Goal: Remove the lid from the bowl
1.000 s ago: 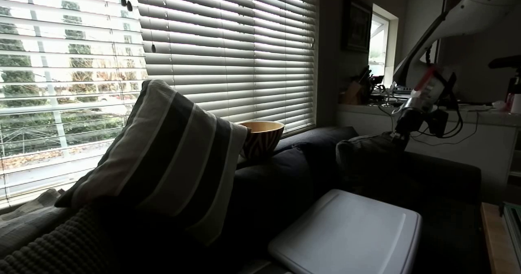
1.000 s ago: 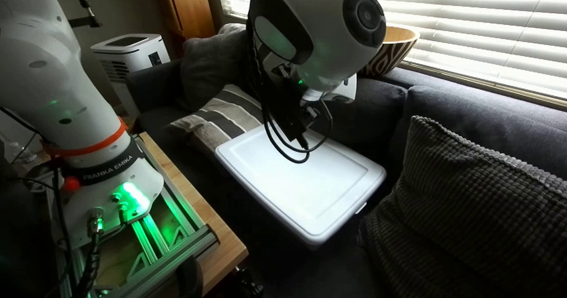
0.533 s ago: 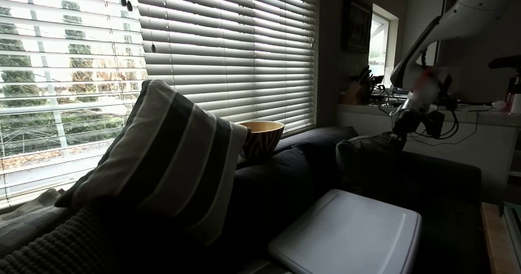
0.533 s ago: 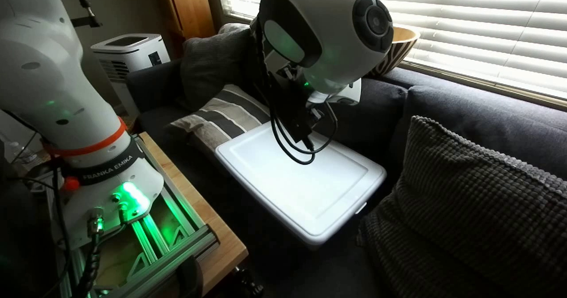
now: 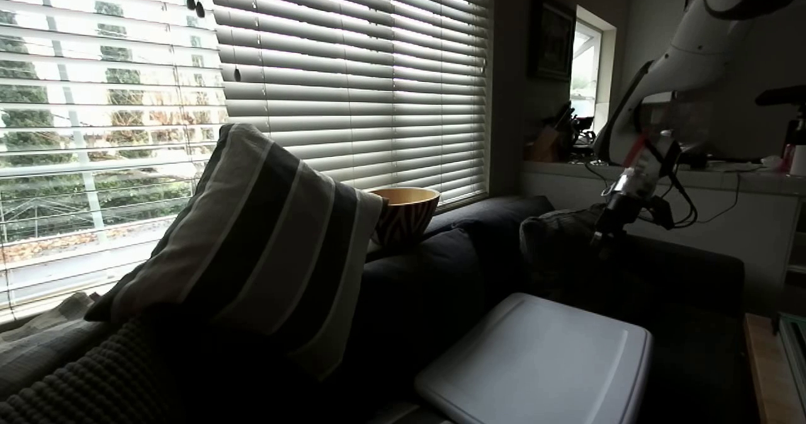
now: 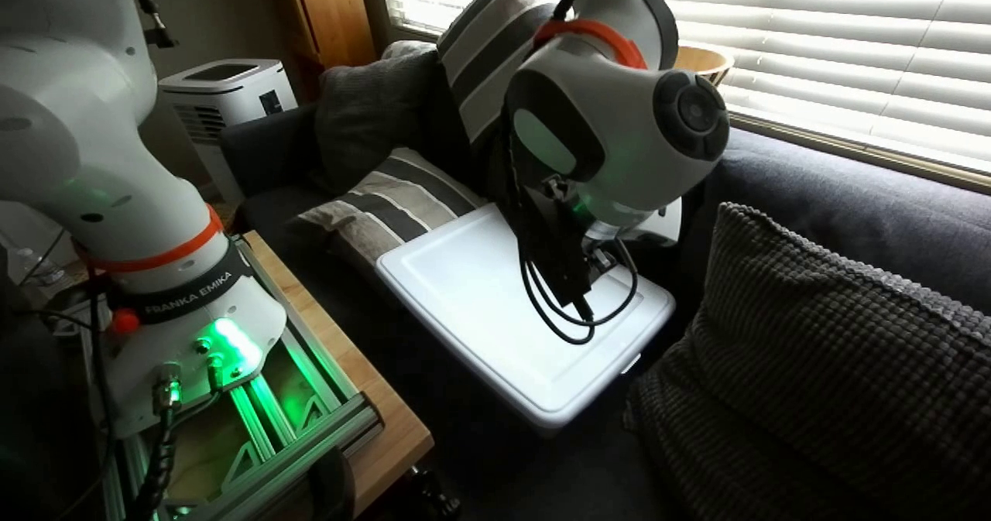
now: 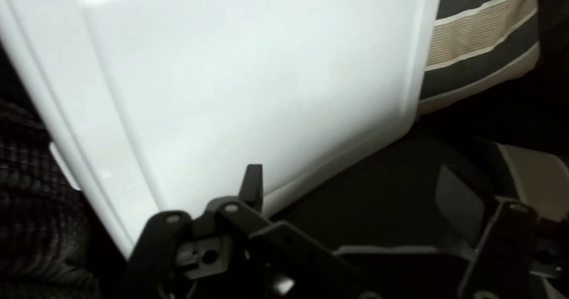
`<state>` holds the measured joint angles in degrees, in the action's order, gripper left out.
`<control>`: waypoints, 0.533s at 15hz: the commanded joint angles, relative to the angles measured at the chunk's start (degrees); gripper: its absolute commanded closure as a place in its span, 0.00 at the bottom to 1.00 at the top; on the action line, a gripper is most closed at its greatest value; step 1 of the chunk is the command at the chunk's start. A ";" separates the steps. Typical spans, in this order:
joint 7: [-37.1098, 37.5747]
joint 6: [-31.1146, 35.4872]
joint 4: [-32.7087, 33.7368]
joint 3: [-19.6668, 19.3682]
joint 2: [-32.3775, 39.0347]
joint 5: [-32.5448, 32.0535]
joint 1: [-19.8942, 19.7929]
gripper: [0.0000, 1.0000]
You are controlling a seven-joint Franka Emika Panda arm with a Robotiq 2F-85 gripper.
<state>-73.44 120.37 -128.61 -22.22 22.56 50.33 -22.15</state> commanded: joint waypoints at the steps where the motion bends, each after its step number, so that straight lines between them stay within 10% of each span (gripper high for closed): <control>1: -2.05 6.23 7.46 4.29 10.56 2.23 -3.73 0.00; 8: -3.67 11.75 19.38 10.55 24.48 -0.01 -9.15 0.00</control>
<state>-75.04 131.27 -114.83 -14.07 40.91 50.76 -28.43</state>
